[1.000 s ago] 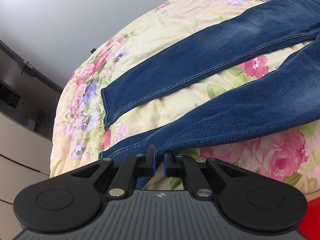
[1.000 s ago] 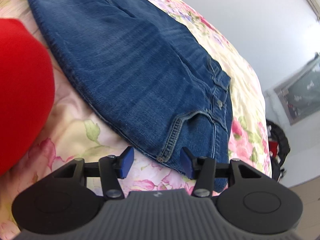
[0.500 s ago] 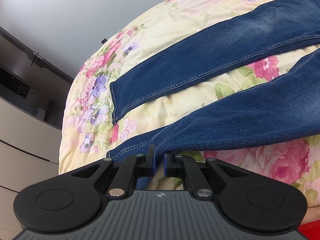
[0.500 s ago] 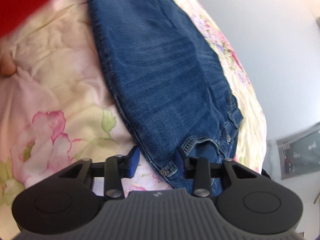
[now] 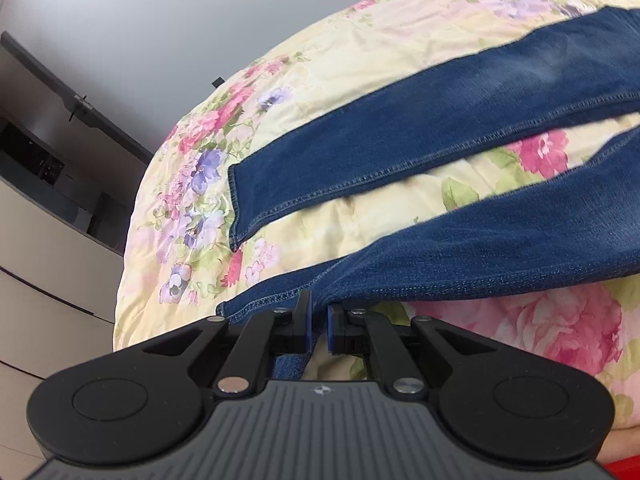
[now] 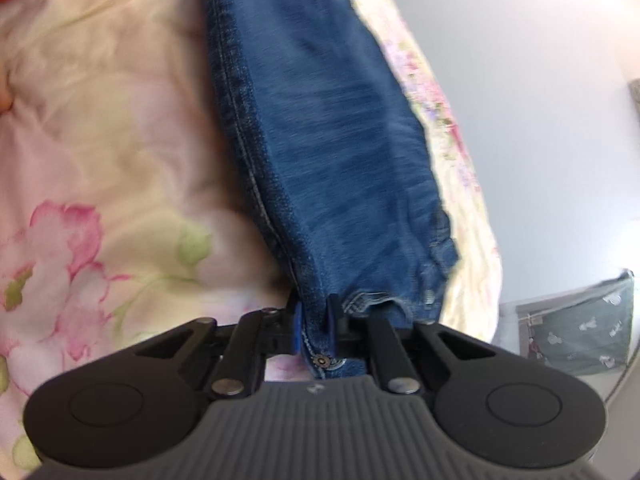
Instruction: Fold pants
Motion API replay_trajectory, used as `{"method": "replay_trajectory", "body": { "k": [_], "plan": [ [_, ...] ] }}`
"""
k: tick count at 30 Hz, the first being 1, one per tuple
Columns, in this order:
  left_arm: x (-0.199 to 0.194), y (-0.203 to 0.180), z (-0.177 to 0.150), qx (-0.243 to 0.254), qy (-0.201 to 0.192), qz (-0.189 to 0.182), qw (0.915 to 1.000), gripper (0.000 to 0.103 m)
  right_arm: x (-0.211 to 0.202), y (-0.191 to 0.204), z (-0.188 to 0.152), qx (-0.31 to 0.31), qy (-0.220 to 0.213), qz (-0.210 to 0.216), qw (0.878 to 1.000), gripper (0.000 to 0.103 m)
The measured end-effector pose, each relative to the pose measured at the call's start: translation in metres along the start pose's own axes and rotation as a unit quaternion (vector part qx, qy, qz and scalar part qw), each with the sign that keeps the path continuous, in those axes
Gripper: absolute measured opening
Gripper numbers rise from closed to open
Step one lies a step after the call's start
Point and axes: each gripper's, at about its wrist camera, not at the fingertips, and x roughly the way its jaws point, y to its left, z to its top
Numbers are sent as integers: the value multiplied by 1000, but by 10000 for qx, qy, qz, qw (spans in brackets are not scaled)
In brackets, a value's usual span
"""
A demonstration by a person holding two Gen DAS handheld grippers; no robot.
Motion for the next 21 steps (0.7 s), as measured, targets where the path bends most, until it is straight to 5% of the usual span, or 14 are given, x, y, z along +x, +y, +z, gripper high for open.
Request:
{"method": "replay_trajectory", "body": {
  "k": [11,21],
  "plan": [
    [-2,38,35,-656,-216,85,9976,7,-1,-120,44,1154,-167,-649,9911,1],
    [60,52,128,-491,-197,363,9979,7,99,-207,104,1450,176,-976,9845,1]
  ]
}}
